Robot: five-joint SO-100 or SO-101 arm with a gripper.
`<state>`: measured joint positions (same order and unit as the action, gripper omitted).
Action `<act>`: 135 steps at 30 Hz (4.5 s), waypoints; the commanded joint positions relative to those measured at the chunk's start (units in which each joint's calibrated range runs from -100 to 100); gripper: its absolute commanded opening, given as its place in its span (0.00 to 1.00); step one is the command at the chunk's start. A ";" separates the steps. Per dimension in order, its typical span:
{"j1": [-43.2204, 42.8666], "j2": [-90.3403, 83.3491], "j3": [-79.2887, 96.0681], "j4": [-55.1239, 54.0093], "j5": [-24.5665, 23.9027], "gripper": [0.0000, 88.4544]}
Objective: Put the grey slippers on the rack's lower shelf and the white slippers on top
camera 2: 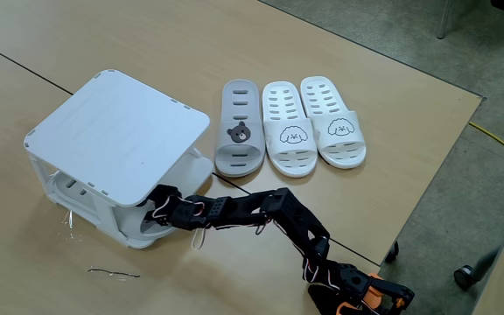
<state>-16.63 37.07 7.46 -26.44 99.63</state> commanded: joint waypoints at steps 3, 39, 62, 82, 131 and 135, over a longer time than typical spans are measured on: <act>-0.15 -13.22 6.93 -0.74 0.37 0.30; 24.03 -26.60 75.49 -52.68 0.37 0.01; 33.41 1.51 27.23 -47.94 0.37 0.35; 39.33 18.25 -15.53 -24.38 0.37 0.01; 18.77 -81.79 91.64 -14.55 0.37 0.01; 11.28 -79.35 91.64 -14.89 0.37 0.01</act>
<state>-0.22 -42.93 98.38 -40.52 99.58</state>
